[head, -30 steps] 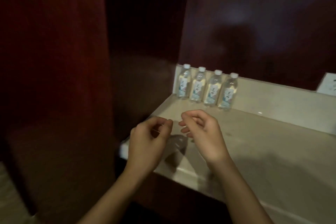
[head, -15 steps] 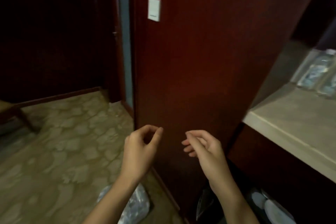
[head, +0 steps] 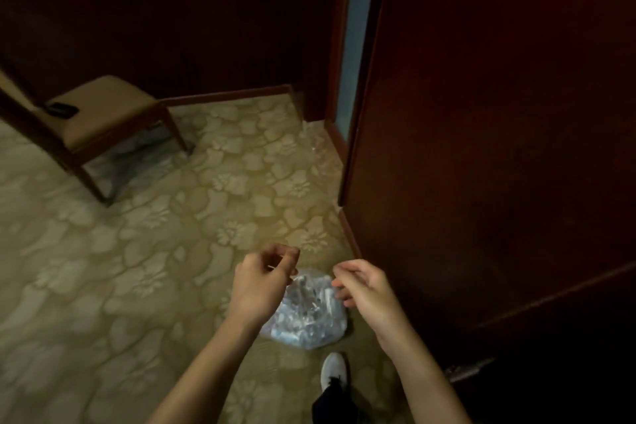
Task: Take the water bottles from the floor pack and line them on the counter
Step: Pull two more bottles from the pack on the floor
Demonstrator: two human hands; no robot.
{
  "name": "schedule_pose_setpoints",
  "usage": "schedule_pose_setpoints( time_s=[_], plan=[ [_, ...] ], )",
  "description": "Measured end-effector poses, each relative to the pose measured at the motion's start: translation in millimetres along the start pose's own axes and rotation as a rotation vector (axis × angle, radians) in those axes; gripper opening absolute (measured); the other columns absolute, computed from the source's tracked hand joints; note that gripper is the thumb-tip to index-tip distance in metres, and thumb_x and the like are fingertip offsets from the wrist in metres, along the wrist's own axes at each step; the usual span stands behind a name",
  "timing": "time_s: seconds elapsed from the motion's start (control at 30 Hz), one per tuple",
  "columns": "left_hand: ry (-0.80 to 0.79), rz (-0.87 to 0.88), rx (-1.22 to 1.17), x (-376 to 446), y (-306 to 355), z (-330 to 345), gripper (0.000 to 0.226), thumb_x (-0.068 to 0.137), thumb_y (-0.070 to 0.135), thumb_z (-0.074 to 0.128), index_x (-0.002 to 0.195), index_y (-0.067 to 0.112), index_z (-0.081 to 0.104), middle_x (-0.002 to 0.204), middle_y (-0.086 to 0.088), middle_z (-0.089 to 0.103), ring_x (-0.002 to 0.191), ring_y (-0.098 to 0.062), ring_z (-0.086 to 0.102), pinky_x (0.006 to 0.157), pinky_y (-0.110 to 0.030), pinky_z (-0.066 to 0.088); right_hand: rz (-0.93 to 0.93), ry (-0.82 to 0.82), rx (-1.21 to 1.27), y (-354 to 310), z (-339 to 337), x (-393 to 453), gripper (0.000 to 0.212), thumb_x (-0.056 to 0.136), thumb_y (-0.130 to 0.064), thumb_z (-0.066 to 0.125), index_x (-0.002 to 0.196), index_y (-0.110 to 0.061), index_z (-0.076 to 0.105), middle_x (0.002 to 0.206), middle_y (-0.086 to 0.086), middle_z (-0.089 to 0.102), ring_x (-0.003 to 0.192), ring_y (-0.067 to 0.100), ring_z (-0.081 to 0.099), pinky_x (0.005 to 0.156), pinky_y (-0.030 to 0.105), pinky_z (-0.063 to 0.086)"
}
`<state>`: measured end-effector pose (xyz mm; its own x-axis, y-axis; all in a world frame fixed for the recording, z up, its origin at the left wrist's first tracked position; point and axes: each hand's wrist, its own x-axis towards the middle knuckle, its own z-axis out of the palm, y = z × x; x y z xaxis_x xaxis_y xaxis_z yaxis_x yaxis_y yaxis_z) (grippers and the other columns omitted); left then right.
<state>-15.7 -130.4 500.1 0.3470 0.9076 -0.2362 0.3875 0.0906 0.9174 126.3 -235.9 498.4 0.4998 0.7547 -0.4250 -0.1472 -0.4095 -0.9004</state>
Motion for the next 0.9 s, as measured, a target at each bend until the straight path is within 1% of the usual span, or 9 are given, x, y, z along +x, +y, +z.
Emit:
schedule_pose_setpoints(
  time_s=[0.17,0.37,0.43,0.5,0.6,0.67,0.77,0.83,0.9],
  plan=[
    [-0.023,-0.179,-0.001,46,-23,28,0.016,0.096,0.027,0.065,0.089,0.015,0.073,0.069,-0.002,0.072,0.060,-0.013,0.066,0.067,-0.030,0.050,0.123,-0.037,-0.007,29,-6,71,0.008,0.096,-0.023,0.061,0.097,-0.015,0.064,0.082,0.005,0.068,0.068,0.009,0.061,0.059,0.014,0.047],
    [-0.023,-0.320,0.029,95,-71,60,0.014,0.097,0.027,0.063,0.093,0.016,0.072,0.075,-0.002,0.073,0.059,-0.009,0.066,0.065,-0.028,0.048,0.263,-0.038,-0.066,87,-10,151,0.012,0.094,-0.025,0.062,0.089,-0.015,0.062,0.073,0.000,0.067,0.060,0.009,0.061,0.062,0.024,0.047],
    [-0.034,-0.370,0.039,109,-99,69,0.014,0.097,0.025,0.063,0.093,0.015,0.072,0.076,-0.004,0.073,0.059,-0.009,0.065,0.063,-0.025,0.048,0.311,-0.024,-0.077,114,-6,174,0.013,0.095,-0.027,0.061,0.091,-0.014,0.063,0.075,0.000,0.067,0.062,0.010,0.060,0.062,0.023,0.048],
    [-0.041,-0.420,0.042,121,-129,75,0.014,0.098,0.022,0.063,0.094,0.013,0.072,0.077,-0.005,0.072,0.060,-0.009,0.064,0.059,-0.020,0.047,0.364,-0.029,-0.097,145,-1,195,0.012,0.096,-0.024,0.060,0.097,-0.012,0.063,0.081,0.004,0.066,0.066,0.011,0.060,0.058,0.017,0.047],
    [-0.034,-0.493,0.056,143,-182,84,0.014,0.097,0.026,0.064,0.095,0.014,0.073,0.076,-0.004,0.073,0.063,-0.012,0.065,0.064,-0.026,0.048,0.435,-0.047,-0.132,197,14,229,0.009,0.097,-0.018,0.058,0.098,-0.010,0.061,0.078,0.004,0.063,0.064,0.011,0.058,0.047,0.011,0.043],
    [-0.020,-0.532,0.052,157,-218,90,0.015,0.096,0.029,0.065,0.093,0.017,0.073,0.074,-0.001,0.072,0.063,-0.011,0.065,0.065,-0.028,0.049,0.478,-0.065,-0.162,232,29,255,0.009,0.096,-0.021,0.060,0.095,-0.012,0.062,0.076,0.004,0.063,0.064,0.013,0.059,0.054,0.017,0.046],
    [-0.036,-0.585,0.062,180,-271,102,0.014,0.095,0.034,0.065,0.087,0.024,0.072,0.075,0.003,0.073,0.069,-0.011,0.067,0.068,-0.030,0.051,0.528,-0.097,-0.209,287,53,291,0.013,0.093,-0.029,0.060,0.085,-0.018,0.063,0.071,0.001,0.066,0.067,0.017,0.063,0.071,0.034,0.049],
    [-0.055,-0.612,0.046,196,-302,109,0.014,0.095,0.033,0.066,0.083,0.027,0.072,0.074,0.003,0.074,0.073,-0.015,0.068,0.073,-0.034,0.053,0.546,-0.078,-0.228,318,69,314,0.016,0.089,-0.031,0.061,0.077,-0.021,0.060,0.071,0.001,0.067,0.071,0.021,0.065,0.074,0.039,0.051],
    [-0.078,-0.617,0.054,211,-335,115,0.013,0.095,0.033,0.066,0.084,0.028,0.072,0.075,0.001,0.075,0.073,-0.015,0.068,0.076,-0.037,0.054,0.560,-0.077,-0.251,350,88,338,0.014,0.089,-0.030,0.061,0.077,-0.022,0.058,0.075,0.002,0.067,0.075,0.024,0.066,0.078,0.040,0.054]
  ],
)
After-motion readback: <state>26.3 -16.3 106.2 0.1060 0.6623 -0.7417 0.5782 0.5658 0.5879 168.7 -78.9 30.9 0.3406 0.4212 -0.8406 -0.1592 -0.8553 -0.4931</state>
